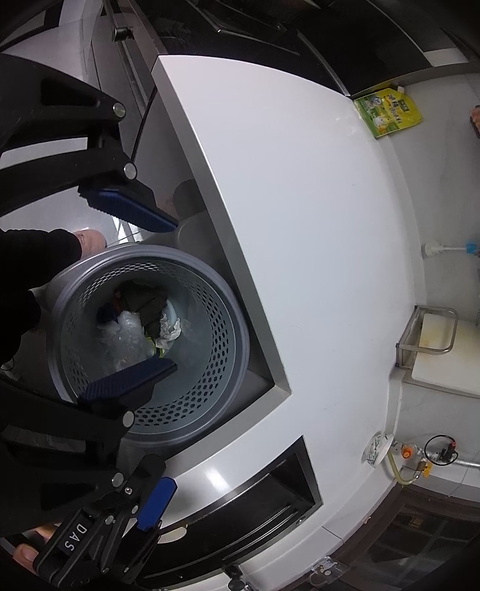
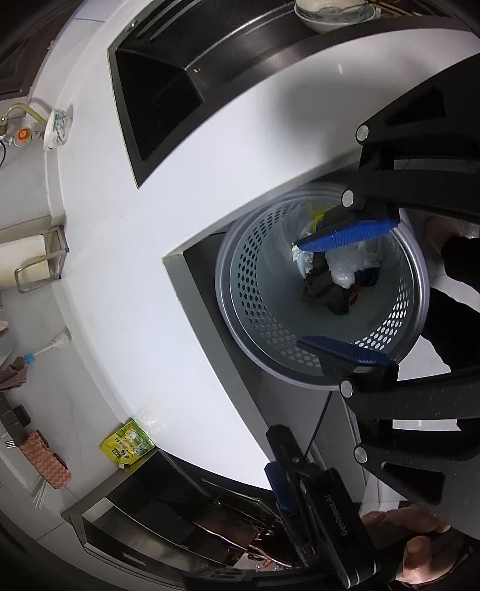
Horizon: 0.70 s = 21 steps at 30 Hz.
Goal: Collect trash
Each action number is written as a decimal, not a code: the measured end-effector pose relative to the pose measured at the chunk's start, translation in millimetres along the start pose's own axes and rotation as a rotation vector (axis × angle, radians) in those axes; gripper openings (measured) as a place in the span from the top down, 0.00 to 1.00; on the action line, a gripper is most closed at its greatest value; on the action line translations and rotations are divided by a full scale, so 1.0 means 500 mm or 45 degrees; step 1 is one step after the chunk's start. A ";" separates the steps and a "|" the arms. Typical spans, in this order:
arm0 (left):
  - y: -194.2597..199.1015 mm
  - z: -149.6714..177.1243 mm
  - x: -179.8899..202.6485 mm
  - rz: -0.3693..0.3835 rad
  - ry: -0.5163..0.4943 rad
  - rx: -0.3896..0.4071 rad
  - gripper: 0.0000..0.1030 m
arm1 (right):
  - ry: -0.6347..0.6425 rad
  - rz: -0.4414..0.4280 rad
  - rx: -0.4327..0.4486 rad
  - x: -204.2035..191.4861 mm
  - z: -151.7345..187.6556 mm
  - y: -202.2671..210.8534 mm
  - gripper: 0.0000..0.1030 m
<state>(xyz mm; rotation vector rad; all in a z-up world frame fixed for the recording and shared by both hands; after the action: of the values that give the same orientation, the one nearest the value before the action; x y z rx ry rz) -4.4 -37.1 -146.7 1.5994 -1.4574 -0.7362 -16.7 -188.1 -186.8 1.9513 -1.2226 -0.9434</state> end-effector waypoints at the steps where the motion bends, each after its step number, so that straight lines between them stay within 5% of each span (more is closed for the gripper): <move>1: 0.006 -0.002 0.001 0.000 -0.001 0.008 0.32 | 0.003 0.008 -0.002 0.001 0.002 0.004 0.55; 9: 0.040 -0.008 0.015 0.012 -0.003 0.050 0.32 | 0.018 0.031 0.015 -0.005 0.010 0.044 0.50; 21: 0.068 -0.016 0.034 0.013 -0.006 0.082 0.17 | -0.002 0.081 0.029 0.010 0.005 0.081 0.44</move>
<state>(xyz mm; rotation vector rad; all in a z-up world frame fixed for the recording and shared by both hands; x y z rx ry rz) -11.9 -51.8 -111.4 1.6384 -1.5054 -0.6934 -35.9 -207.6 -156.2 1.9180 -1.2933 -0.9026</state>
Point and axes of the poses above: each gripper's, at about its wrist camera, not at the fingertips, and y roughly against the way its jaws point, x to its right, z to its underside, the point moved 6 cm from there along -y, roughly the way its jaws point, and after that the axes turned 8 degrees about y, right-handed, at the moved point
